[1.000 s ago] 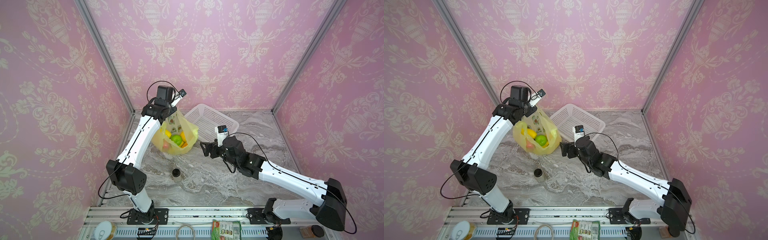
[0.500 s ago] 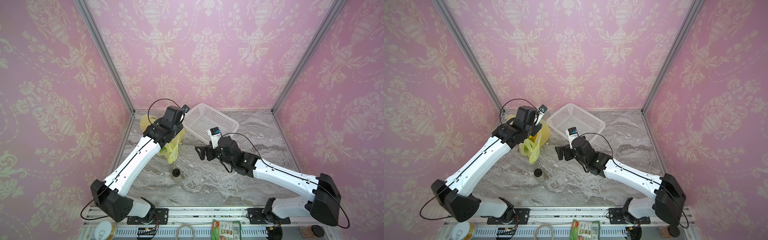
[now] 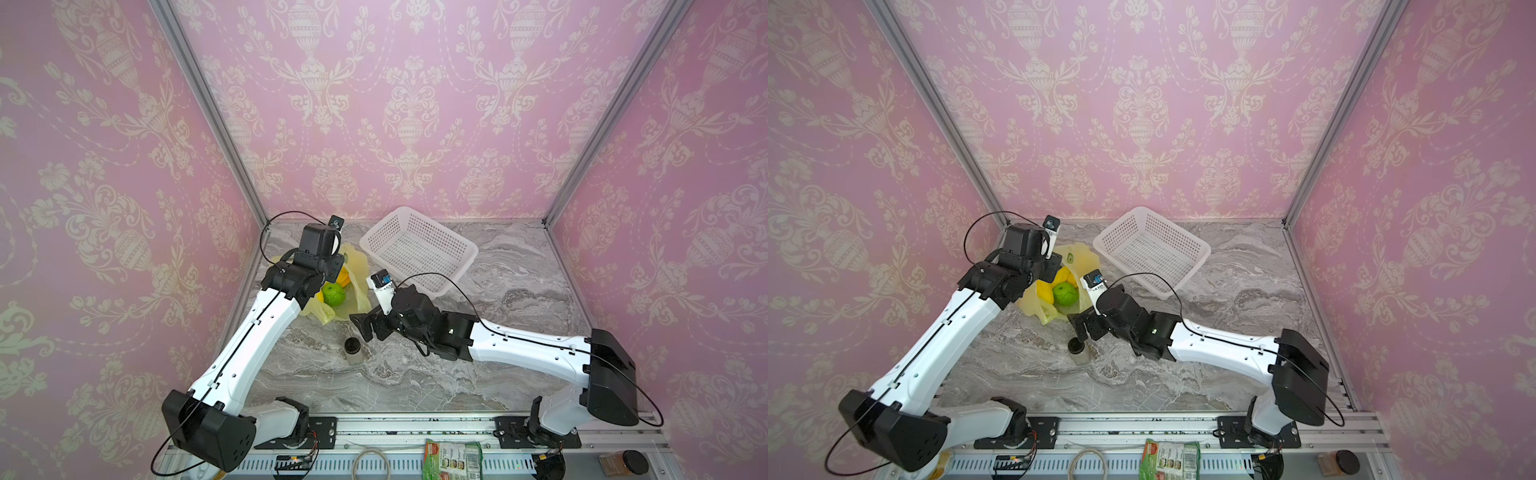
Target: Untie the knot of the plastic bag and take out the fruit
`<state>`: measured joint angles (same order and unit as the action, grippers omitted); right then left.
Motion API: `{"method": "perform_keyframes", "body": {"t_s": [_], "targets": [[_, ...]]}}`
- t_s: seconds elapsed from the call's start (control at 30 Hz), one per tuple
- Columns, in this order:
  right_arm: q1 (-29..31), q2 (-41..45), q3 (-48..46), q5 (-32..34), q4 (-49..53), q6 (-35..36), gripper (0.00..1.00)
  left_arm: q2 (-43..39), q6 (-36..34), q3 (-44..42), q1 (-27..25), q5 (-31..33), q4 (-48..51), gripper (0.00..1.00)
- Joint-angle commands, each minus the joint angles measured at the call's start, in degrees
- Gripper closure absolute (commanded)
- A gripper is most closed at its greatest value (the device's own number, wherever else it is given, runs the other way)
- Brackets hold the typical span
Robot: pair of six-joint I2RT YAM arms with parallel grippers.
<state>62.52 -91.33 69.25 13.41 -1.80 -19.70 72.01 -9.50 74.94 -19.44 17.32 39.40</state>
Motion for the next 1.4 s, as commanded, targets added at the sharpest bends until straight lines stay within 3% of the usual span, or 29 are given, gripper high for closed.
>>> {"method": "perform_keyframes", "body": {"t_s": [0.0,0.1,0.2,0.27,0.3,0.33,0.43,0.6,0.73,0.9,1.03,1.2,1.37], "targets": [[-2.7,-4.8,3.2,7.0,2.9,-2.4,0.0,-3.0,1.8,-2.4,-0.1,-5.8,-0.8,1.0],[-5.6,-9.5,5.8,1.1,2.1,-3.0,0.04,-5.7,1.4,-4.4,-0.1,-10.2,-2.7,1.0],[-6.9,-14.1,11.3,0.7,5.6,-1.8,0.24,-8.5,2.6,-4.8,-0.1,-10.4,-2.2,1.0],[-8.5,-16.5,15.6,1.7,9.6,-1.6,0.64,-10.7,3.9,-6.3,0.1,-11.3,-2.0,1.0],[-9.5,-17.5,18.1,2.6,12.2,-1.7,0.89,-12.4,4.4,-8.1,0.1,-12.6,-2.8,1.0],[-10.4,-18.1,20.1,3.7,14.6,-1.6,1.0,-13.9,4.6,-10.2,0.1,-14.1,-3.8,1.0],[-12.9,-16.9,20.8,8.6,17.6,-0.4,1.0,-16.4,3.9,-13.1,0.1,-16.5,-4.0,1.0],[-14.7,-10.1,12.6,17.3,16.3,-0.3,1.0,-19.2,2.1,-15.7,0.1,-19.7,-5.5,1.0],[-14.8,-6.9,6.8,18.6,14.0,-1.6,1.0,-19.7,1.8,-17.0,0.1,-24.2,-6.6,1.0],[-14.0,-1.7,2.4,14.7,11.1,-0.7,0.45,-18.7,1.3,-17.4,0.1,-25.0,-6.9,1.0],[-7.9,7.1,-5.1,15.2,4.2,5.3,0.24,-18.7,1.1,-17.7,0.4,-24.7,-7.1,1.0],[-0.7,16.4,-10.9,18.2,1.9,7.3,0.21,-18.3,1.1,-17.8,0.7,-25.4,-7.1,1.0],[3.1,19.3,-17.3,14.7,-6.2,6.0,0.33,-18.4,1.0,-18.1,1.2,-25.5,-7.4,1.0]]}}
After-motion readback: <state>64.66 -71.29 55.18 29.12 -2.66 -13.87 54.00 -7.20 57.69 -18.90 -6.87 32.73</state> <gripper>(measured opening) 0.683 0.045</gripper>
